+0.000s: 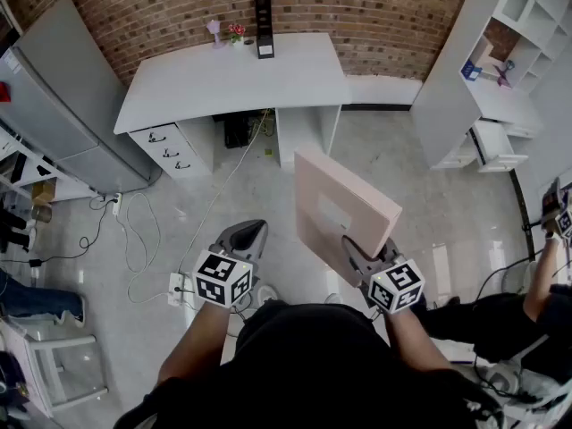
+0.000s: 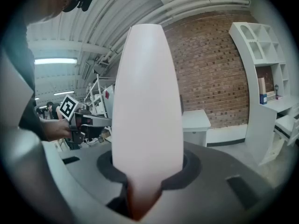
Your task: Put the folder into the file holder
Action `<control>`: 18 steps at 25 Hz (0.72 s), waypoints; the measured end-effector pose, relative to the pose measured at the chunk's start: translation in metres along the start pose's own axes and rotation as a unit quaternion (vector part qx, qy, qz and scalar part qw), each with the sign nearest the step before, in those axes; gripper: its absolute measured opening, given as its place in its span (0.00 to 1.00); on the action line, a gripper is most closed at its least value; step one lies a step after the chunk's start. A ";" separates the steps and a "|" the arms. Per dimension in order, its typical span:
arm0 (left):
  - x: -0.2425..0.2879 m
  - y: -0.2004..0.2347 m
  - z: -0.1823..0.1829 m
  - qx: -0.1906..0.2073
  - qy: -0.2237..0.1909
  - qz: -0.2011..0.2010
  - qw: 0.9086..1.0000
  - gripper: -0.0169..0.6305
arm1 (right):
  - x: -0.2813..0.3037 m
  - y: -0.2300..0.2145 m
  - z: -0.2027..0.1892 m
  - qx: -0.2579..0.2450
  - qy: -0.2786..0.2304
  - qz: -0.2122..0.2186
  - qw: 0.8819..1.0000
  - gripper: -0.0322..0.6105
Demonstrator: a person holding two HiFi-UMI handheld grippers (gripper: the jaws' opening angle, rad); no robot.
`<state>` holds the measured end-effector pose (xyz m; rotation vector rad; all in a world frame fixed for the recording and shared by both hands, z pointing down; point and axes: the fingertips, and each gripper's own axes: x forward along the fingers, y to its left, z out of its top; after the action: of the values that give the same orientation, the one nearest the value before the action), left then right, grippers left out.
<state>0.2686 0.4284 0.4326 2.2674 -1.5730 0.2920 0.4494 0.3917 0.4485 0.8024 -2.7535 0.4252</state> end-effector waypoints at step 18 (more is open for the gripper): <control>-0.026 0.075 -0.003 0.009 0.005 -0.021 1.000 0.03 | 0.075 0.038 0.008 0.016 0.026 -0.010 0.999 0.32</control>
<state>0.1899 0.4286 0.4391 2.3051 -1.5226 0.3062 0.3659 0.3841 0.4563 0.8130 -2.6944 0.4805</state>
